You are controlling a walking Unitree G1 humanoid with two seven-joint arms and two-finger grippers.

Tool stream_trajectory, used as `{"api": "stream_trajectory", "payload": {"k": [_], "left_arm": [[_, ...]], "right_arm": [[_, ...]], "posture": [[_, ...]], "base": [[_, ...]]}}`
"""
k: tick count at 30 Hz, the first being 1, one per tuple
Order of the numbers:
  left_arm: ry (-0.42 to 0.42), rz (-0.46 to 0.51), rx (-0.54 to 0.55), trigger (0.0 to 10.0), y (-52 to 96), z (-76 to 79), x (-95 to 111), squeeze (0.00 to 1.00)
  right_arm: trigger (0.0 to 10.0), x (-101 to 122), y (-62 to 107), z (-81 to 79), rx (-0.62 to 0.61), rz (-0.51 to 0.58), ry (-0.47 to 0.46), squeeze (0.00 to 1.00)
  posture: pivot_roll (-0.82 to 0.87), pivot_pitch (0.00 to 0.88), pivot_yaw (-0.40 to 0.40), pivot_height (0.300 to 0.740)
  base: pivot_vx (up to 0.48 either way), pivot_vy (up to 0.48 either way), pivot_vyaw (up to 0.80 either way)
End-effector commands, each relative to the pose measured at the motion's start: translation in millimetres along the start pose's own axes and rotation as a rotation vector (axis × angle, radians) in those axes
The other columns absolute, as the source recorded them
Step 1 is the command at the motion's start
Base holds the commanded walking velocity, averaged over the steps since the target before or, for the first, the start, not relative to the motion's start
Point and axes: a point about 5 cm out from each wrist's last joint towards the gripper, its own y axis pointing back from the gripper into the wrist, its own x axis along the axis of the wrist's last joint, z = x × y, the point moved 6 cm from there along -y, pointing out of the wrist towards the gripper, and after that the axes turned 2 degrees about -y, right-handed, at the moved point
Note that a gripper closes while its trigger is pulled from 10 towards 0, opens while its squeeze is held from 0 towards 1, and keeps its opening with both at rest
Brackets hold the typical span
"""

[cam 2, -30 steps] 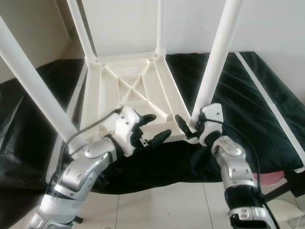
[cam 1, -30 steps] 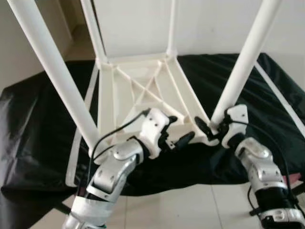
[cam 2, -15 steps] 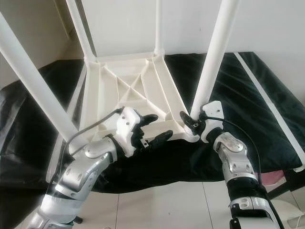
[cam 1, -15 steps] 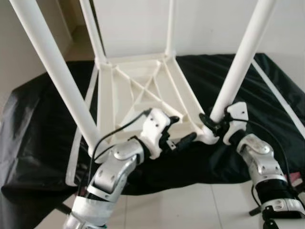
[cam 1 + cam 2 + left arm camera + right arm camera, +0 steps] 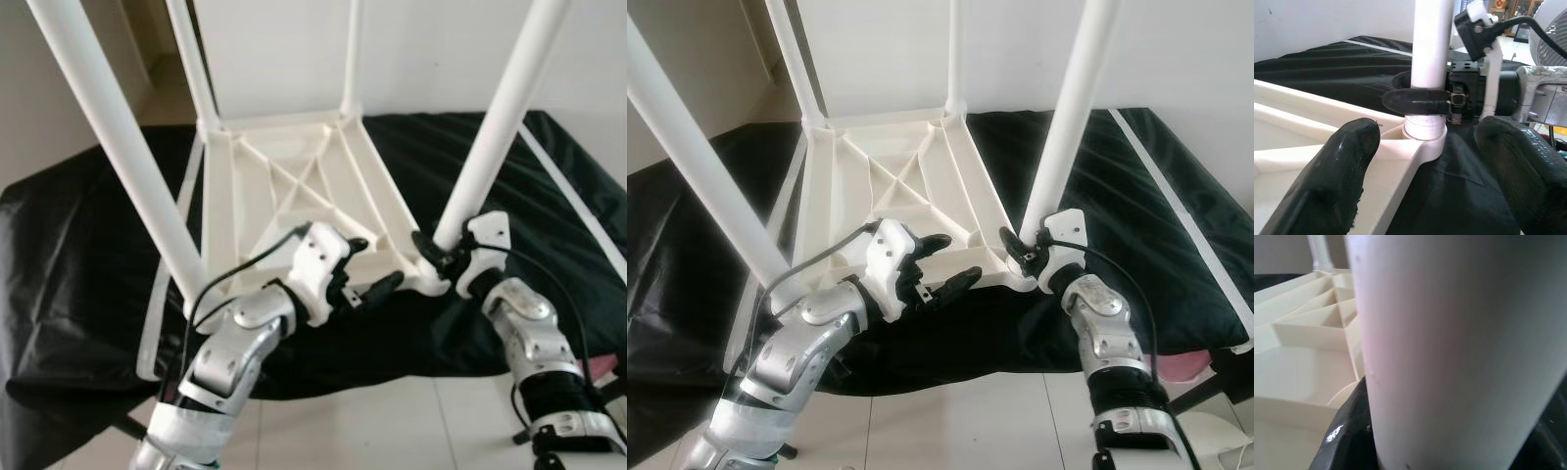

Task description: Building children table

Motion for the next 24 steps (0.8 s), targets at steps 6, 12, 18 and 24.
{"api": "stream_trajectory", "payload": {"k": [6,12,18,24], "left_arm": [[-0.002,-0.012,-0.031,10.0,0.4,6.3,-3.9,0.0],[0.001,-0.012,-0.029,10.0,0.9,7.2,-4.6,0.0],[0.003,-0.011,-0.032,10.0,0.4,8.5,-5.0,0.0],[0.003,-0.008,-0.035,10.0,-1.6,9.2,-4.8,0.0]], "right_arm": [[10.0,-19.5,4.8,6.0,-0.158,-0.067,-0.085,0.0],[10.0,-27.2,12.5,2.4,-0.326,-0.079,-0.13,0.0],[10.0,-27.8,13.4,-11.3,-0.408,-0.078,-0.185,0.0],[10.0,-29.4,16.9,-15.3,-0.625,-0.085,-0.208,0.0]], "posture": [[-0.08,0.062,0.026,0.74],[-0.08,0.061,0.018,0.74],[-0.08,0.055,0.015,0.74],[-0.08,0.044,0.011,0.74]], "base": [[0.0,0.0,0.0],[0.0,0.0,0.0],[0.0,0.0,0.0],[0.0,0.0,0.0]]}}
